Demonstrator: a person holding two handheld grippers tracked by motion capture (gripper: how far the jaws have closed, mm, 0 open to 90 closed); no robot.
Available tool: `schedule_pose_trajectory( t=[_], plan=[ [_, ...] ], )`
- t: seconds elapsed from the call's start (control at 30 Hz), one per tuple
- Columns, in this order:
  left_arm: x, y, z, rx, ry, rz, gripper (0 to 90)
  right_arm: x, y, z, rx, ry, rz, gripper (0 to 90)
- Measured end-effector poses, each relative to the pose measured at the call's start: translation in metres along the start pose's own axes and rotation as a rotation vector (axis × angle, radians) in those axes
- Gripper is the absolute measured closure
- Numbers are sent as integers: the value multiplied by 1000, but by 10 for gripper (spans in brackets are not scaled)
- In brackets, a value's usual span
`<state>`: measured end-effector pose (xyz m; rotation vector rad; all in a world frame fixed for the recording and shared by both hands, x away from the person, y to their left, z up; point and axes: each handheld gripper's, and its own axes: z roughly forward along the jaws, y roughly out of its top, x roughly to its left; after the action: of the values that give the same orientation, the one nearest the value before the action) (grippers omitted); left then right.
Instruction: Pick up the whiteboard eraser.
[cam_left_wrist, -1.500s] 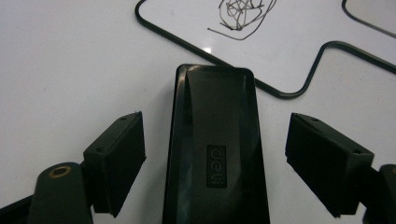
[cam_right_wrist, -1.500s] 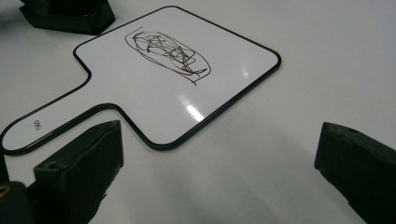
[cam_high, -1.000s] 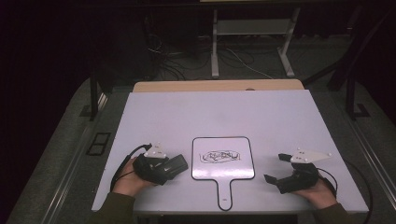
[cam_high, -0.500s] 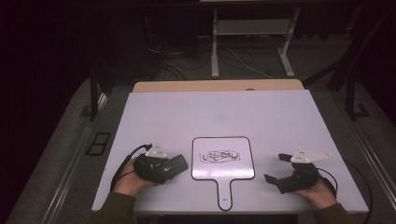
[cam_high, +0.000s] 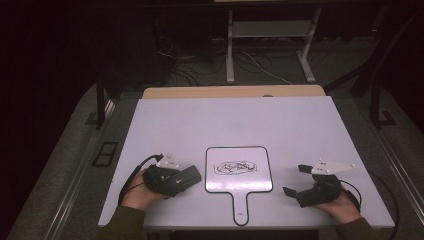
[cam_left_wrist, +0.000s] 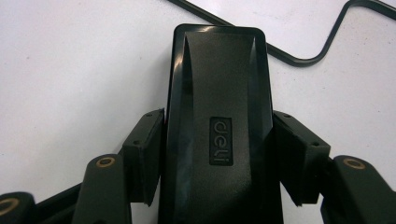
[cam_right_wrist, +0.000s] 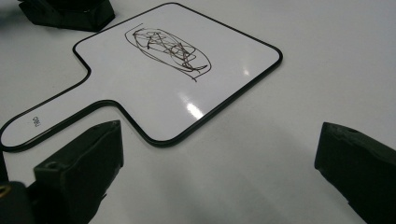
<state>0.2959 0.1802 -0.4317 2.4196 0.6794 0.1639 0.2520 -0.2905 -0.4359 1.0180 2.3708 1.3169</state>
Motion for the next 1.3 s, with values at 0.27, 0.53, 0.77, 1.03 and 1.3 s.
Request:
schedule_pose_trajectory(
  t=[0.27, 0.53, 0.77, 1.03, 1.3],
  plan=[
    [1, 1, 0, 8, -12, -18, 387, 0, 0, 0, 2, 1, 2, 3],
    [1, 4, 1, 28, -10, -12, 391, 0, 0, 1, 4, 5, 3, 3],
    [3, 4, 1, 22, -23, -30, 394, 1, 0, 1, 5, 10, 0, 3],
    [4, 5, -1, 14, -34, -75, 395, 1, 0, 1, 2, 9, 0, 3],
    [6, 7, -7, -19, -31, -110, 394, 1, 0, 1, -1, 6, -1, 3]
  ],
)
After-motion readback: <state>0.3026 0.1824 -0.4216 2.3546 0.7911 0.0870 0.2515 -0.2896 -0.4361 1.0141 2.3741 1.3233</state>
